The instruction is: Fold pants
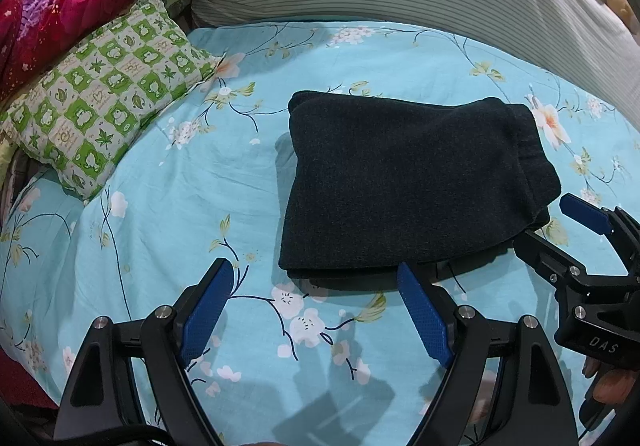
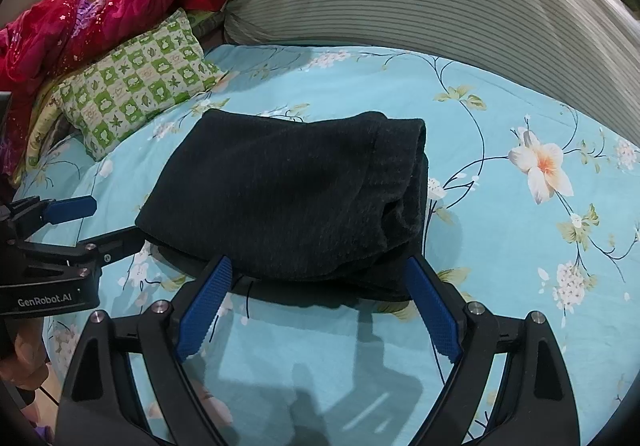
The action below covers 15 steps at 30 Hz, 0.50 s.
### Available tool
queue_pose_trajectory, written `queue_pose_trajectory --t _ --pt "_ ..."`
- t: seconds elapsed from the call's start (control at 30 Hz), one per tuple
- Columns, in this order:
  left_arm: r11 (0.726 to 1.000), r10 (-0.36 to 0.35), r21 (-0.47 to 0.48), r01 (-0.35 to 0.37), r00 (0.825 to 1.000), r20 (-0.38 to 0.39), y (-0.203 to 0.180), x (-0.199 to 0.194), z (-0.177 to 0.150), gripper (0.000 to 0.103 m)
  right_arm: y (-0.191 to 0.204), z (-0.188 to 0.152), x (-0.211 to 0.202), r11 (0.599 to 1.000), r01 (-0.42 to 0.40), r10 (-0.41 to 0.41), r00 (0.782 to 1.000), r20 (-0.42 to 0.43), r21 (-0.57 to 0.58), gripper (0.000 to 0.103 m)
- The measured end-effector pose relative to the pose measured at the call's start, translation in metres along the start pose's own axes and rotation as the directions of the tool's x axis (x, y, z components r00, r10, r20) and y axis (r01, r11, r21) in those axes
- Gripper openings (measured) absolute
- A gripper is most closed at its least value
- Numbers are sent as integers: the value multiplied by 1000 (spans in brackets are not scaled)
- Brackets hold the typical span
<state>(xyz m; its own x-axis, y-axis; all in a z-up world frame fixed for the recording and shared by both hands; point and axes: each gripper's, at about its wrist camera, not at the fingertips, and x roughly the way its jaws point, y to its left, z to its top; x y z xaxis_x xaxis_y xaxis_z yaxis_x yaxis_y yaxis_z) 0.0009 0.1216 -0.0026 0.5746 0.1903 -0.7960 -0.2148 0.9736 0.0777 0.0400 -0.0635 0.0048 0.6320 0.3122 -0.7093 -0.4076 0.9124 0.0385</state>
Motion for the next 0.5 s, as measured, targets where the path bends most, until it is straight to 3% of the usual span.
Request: queue_pose_trajectory --t 0.5 --pt "1000 -8 8 8 1000 1 0 0 3 84 -1 4 -3 1000 1 -1 1000 14 12 89"
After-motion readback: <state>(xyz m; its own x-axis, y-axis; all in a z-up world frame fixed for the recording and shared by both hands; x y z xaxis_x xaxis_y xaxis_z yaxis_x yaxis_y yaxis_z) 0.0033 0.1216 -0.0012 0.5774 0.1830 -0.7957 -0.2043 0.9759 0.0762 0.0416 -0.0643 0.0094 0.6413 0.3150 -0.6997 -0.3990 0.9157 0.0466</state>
